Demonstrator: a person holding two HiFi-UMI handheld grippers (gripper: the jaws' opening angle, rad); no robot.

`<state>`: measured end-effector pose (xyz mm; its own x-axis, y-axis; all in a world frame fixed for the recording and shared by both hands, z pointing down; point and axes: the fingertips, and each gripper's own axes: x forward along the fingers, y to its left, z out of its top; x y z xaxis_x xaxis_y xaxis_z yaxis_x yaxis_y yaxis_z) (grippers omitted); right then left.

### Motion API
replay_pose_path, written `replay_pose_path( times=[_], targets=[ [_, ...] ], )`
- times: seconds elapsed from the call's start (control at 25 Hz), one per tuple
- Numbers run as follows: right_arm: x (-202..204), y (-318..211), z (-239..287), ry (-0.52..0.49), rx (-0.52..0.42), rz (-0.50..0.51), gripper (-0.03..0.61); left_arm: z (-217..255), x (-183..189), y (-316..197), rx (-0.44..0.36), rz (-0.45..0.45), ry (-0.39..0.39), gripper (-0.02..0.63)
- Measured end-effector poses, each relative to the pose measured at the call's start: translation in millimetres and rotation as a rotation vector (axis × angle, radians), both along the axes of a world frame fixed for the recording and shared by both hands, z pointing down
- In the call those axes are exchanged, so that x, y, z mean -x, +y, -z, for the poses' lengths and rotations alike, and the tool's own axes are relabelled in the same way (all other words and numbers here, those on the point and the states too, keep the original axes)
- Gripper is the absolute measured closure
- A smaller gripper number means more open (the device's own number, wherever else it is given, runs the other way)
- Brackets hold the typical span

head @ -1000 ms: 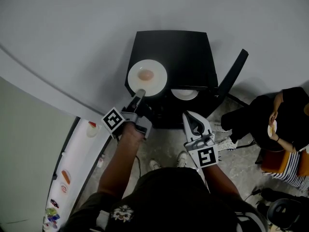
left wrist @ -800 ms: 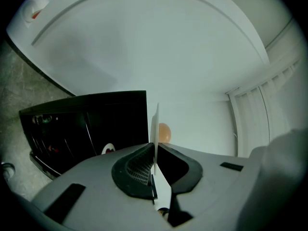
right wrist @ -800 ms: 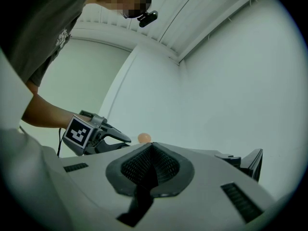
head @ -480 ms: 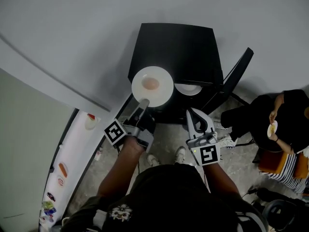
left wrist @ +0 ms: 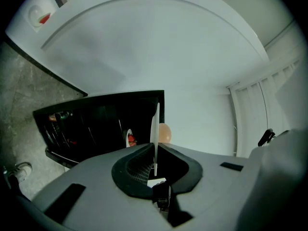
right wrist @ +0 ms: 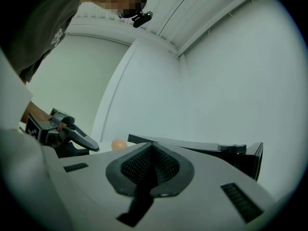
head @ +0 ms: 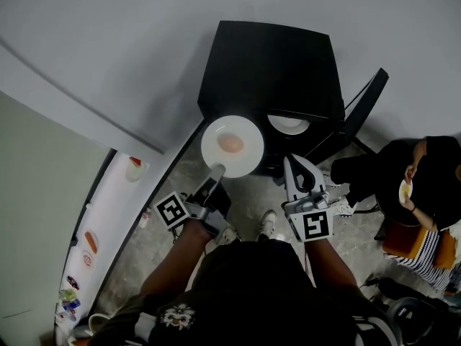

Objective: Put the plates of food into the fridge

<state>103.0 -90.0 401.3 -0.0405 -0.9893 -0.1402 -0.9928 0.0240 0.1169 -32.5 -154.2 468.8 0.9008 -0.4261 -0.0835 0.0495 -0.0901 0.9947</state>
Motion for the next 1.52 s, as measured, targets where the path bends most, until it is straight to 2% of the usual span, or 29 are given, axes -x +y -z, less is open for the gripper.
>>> replay_pose_path(
  times=[0.24, 0.48, 0.88, 1.04, 1.16, 1.52],
  targets=[
    [1.8, -8.1, -16.8, -0.014, 0.032, -0.004, 0.554, -34.5, 3.7, 9.1, 0.029, 0.015, -0.023, 0.577],
    [2.2, -10.0, -31.9, -0.036, 0.060, -0.008, 0.554, -63.4, -3.7, -4.8, 0.052, 0.033, -0.036, 0.577],
    [-11.7, -6.7, -42.3, -0.046, 0.086, -0.042, 0.554, -80.9, -34.5, -35.3, 0.060, 0.038, -0.035, 0.578],
    [-9.7, -2.1, -53.2, -0.018, 0.133, -0.022, 0.554, -88.2, -41.7, -44.9, 0.057, 0.054, -0.034, 0.577],
    [-13.0, -5.0, -51.2, -0.053, 0.101, -0.043, 0.554, -95.8, -51.7, -53.9, 0.063, 0.068, -0.045, 0.578],
    [-17.8, -4.6, -62.2, -0.083, 0.112, -0.040, 0.554, -108.8, -73.3, -74.7, 0.087, 0.123, -0.047, 0.577]
  ],
)
